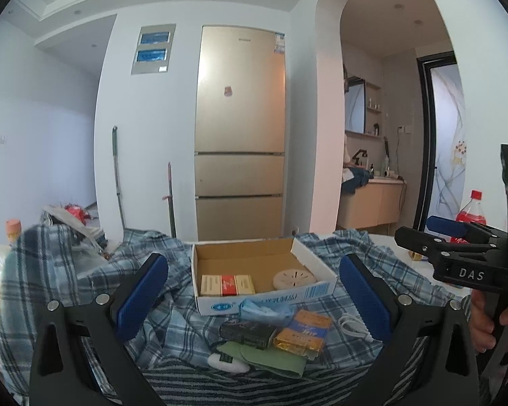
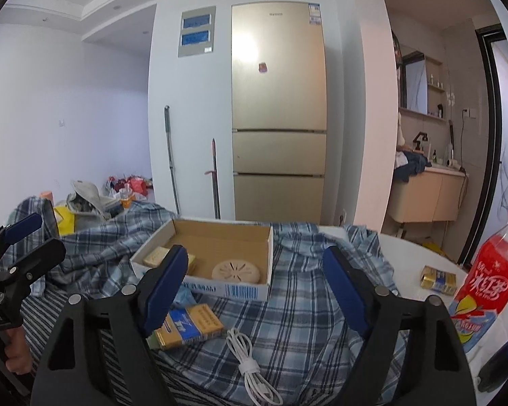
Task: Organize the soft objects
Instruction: 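Lower the right gripper onto the white coiled cable and close on it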
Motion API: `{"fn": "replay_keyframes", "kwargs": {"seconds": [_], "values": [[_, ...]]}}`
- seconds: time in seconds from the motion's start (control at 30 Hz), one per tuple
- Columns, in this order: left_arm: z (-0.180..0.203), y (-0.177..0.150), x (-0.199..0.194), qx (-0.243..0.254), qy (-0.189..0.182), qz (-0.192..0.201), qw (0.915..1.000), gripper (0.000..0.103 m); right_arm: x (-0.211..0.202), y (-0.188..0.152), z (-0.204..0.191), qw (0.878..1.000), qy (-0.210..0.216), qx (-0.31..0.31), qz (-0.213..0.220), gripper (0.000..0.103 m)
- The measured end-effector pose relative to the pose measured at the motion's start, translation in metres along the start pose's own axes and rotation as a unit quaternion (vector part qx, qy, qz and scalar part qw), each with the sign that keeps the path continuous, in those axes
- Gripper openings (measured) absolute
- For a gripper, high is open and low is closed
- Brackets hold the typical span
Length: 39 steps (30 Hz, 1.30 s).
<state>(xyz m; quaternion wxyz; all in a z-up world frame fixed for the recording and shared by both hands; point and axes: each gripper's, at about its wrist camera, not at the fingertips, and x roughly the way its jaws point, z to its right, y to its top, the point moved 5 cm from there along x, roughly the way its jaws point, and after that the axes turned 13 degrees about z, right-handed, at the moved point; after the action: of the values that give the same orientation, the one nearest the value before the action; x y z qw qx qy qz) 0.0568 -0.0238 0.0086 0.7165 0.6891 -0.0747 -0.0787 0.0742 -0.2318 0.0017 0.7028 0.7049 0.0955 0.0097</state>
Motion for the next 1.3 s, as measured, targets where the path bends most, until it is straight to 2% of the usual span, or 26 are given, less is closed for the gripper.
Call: {"fn": "replay_keyframes", "kwargs": {"seconds": [0.13, 0.3, 0.4, 0.57, 0.73, 0.93, 1.03, 1.1, 1.13, 1.3], "values": [[0.002, -0.017, 0.012, 0.004, -0.007, -0.031, 0.9995, 0.103, 0.011, -0.016, 0.002, 0.999, 0.004, 0.002, -0.035, 0.081], [0.005, -0.029, 0.021, 0.000, -0.022, -0.064, 0.9977, 0.103, 0.035, -0.049, 0.002, 0.990, 0.036, 0.008, -0.139, 0.081], [0.001, -0.036, 0.025, -0.007, -0.011, -0.077, 0.9969, 0.103, 0.042, -0.065, 0.007, 0.982, 0.044, 0.023, -0.182, 0.081], [-0.004, -0.041, 0.029, -0.022, -0.015, -0.095, 0.9952, 0.103, 0.043, -0.075, 0.005, 0.977, 0.057, 0.023, -0.203, 0.081], [-0.003, -0.049, 0.036, -0.021, -0.021, -0.121, 0.9922, 0.103, 0.052, -0.094, -0.005, 0.966, 0.058, -0.009, -0.253, 0.070], [0.006, -0.073, 0.057, -0.014, -0.041, -0.192, 0.9804, 0.103, 0.059, -0.110, -0.008, 0.955, 0.055, -0.022, -0.290, 0.068], [0.007, -0.076, 0.058, -0.019, -0.046, -0.201, 0.9784, 0.103, 0.061, -0.113, -0.004, 0.953, 0.049, -0.013, -0.297, 0.052], [0.007, -0.078, 0.058, -0.021, -0.047, -0.203, 0.9777, 0.103, 0.063, -0.119, -0.004, 0.948, 0.053, -0.011, -0.313, 0.033], [0.007, -0.078, 0.058, -0.021, -0.047, -0.204, 0.9776, 0.103, 0.064, -0.121, -0.005, 0.946, 0.056, -0.012, -0.319, 0.030], [0.008, -0.078, 0.057, -0.017, -0.048, -0.207, 0.9770, 0.103, 0.064, -0.125, -0.012, 0.943, 0.059, -0.033, -0.326, 0.028]]}}
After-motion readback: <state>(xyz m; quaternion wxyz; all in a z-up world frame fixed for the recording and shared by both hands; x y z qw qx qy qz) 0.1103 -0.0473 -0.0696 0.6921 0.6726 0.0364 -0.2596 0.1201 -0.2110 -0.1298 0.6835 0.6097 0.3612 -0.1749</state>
